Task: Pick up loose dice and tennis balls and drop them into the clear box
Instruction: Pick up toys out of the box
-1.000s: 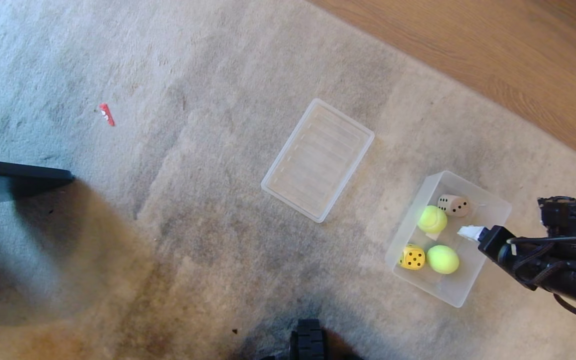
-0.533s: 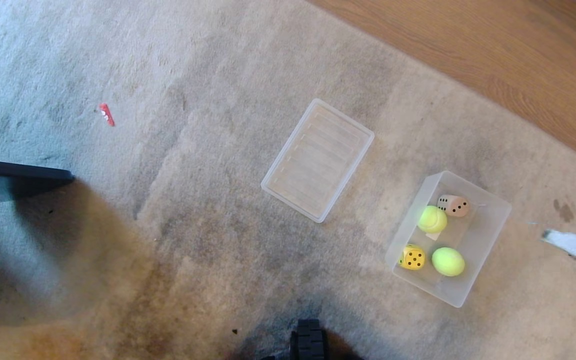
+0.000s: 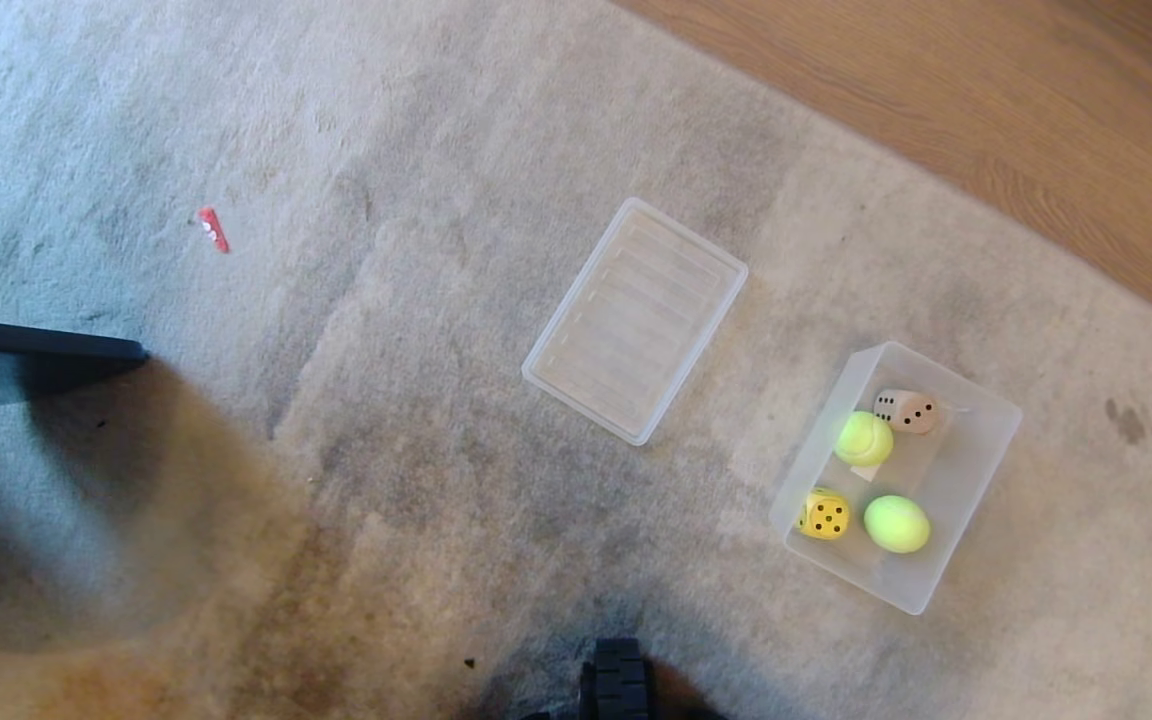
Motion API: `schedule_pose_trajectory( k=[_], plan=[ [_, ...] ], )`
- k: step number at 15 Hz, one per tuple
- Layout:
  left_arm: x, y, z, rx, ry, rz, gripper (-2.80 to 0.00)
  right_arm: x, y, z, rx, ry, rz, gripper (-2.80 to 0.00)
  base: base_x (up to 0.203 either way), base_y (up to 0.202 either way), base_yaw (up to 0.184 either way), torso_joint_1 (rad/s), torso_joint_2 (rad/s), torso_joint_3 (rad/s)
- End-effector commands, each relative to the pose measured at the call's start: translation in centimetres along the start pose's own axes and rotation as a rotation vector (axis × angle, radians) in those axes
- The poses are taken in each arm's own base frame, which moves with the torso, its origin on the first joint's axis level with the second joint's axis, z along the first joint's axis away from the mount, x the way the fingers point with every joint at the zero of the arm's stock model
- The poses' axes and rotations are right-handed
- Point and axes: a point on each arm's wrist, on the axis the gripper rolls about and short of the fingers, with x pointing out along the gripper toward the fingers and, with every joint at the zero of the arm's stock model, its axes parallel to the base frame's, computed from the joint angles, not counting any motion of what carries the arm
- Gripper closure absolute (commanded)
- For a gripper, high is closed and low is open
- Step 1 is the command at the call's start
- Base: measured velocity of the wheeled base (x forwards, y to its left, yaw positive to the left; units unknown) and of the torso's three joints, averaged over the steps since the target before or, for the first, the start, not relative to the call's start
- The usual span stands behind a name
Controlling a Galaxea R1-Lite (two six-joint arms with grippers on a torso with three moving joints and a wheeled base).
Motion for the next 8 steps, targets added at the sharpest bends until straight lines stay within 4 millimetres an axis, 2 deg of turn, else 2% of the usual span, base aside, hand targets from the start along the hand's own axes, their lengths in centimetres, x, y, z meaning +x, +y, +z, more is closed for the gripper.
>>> schedule_pose_trajectory(
  k=[1,3,6,8],
  plan=[
    [0.0,0.0,0.0,-0.002,0.0,0.0,0.0,-0.6,-0.8,-1.8,-0.029,-0.083,0.065,0.0,0.0,0.0,0.0,0.0,0.0,0.0],
    [0.0,0.0,0.0,-0.001,0.0,0.0,0.0,0.5,-1.7,-3.9,-0.138,-0.118,0.105,0.0,0.0,0.0,0.0,0.0,0.0,0.0],
    [0.0,0.0,0.0,-0.001,0.0,0.0,0.0,1.1,-2.4,-5.9,-0.229,-0.231,0.143,0.0,0.0,0.0,0.0,0.0,0.0,0.0],
    [0.0,0.0,0.0,-0.002,0.0,0.0,0.0,1.6,-2.6,-6.7,-0.317,-0.244,0.155,0.0,0.0,0.0,0.0,0.0,0.0,0.0]
  ],
)
